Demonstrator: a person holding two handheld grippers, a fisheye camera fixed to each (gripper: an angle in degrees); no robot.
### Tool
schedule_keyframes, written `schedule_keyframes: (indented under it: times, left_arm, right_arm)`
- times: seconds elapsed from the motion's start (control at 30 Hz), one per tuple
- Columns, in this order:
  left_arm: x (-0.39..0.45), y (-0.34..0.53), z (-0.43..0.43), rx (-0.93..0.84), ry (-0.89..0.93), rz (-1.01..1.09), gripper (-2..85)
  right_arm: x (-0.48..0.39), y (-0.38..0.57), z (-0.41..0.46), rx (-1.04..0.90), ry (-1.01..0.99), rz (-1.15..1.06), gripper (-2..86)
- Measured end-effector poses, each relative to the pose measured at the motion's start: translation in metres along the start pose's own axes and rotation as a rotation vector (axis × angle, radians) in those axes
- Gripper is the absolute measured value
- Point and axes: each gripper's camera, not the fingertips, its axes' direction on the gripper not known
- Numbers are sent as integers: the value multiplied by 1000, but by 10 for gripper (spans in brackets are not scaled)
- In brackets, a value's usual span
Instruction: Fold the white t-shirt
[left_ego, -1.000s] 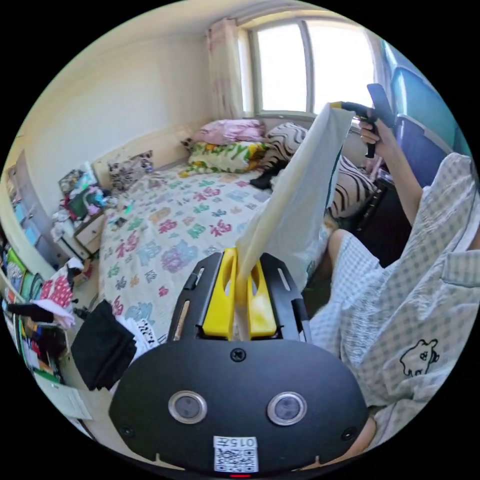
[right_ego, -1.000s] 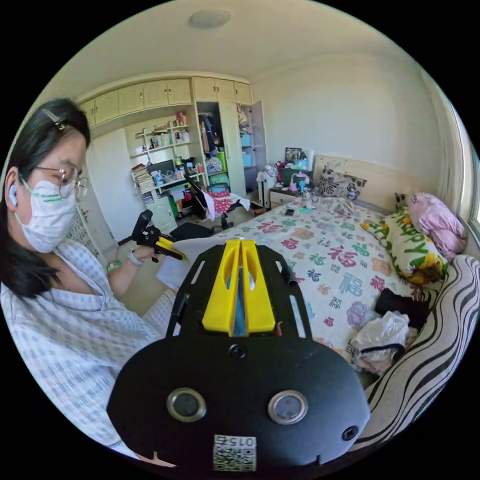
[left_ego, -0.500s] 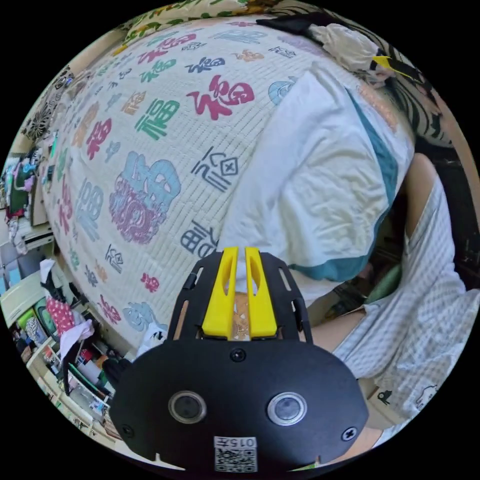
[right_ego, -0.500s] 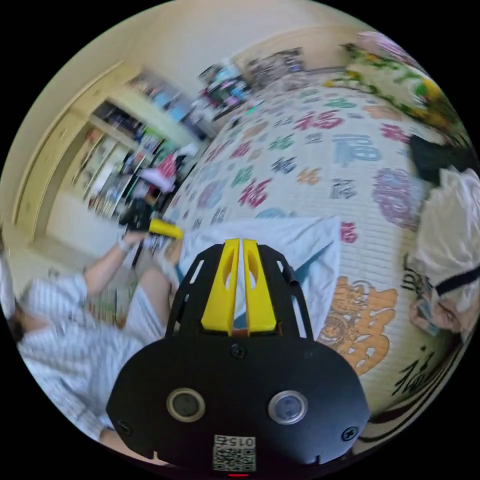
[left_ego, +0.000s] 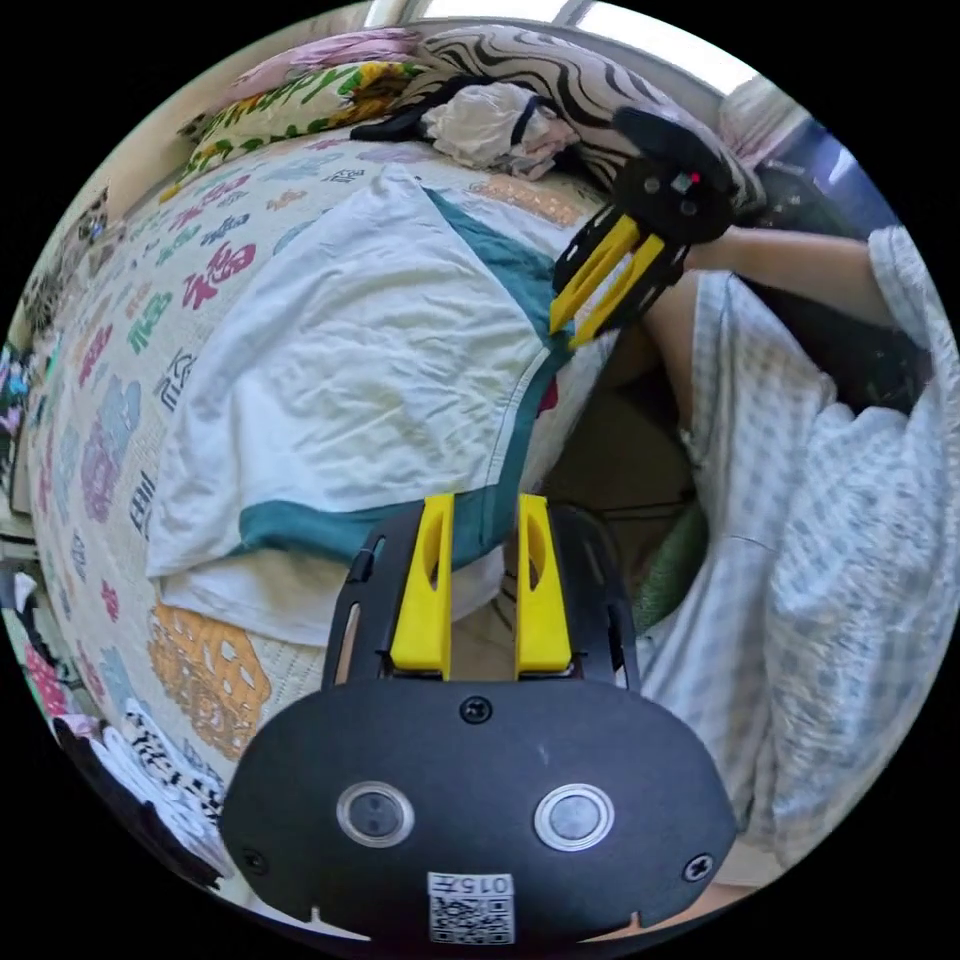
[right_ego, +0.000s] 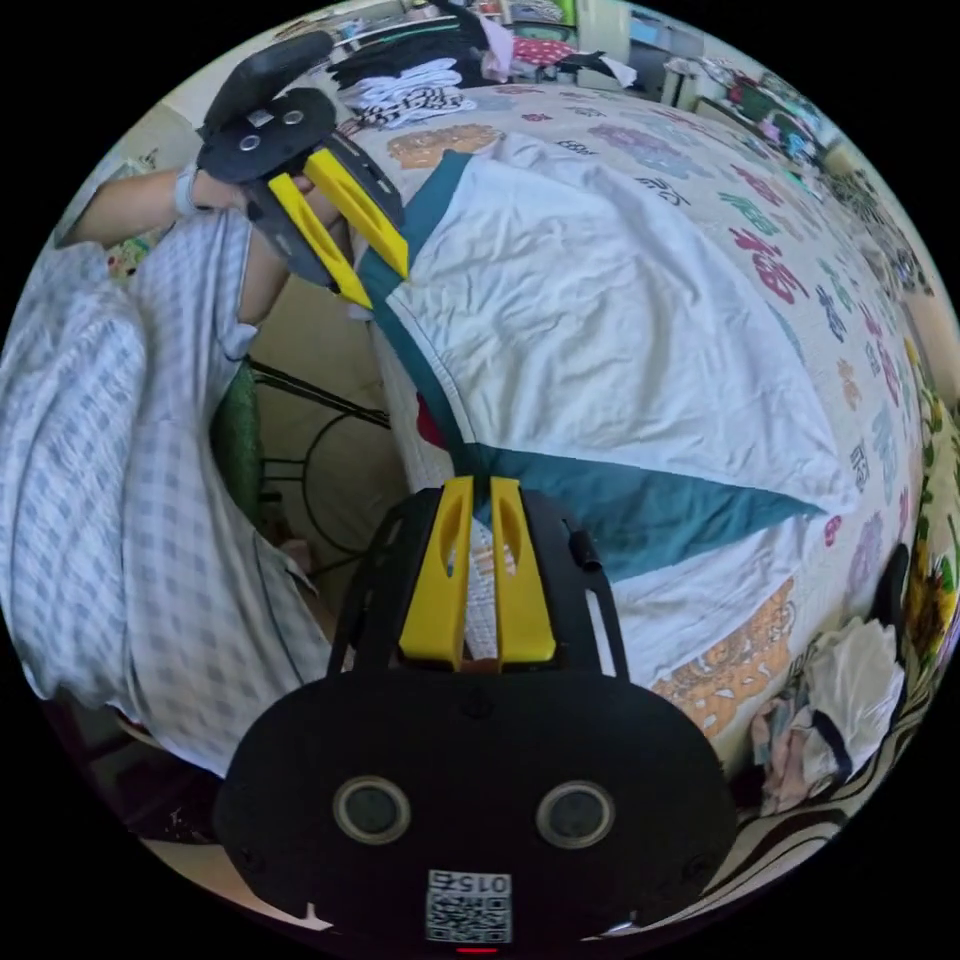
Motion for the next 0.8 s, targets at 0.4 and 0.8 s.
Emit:
schedule_keyframes:
  times: [0.4,0.8]
  left_arm:
    - [-100,-26,-101,230,51,-5,-2]
    - [-342,-122,-132,267,-323,-534,12]
  right_arm:
    - [82,2,-117,107,102,29,3]
    - [332,-86,-194,287,44,576,54]
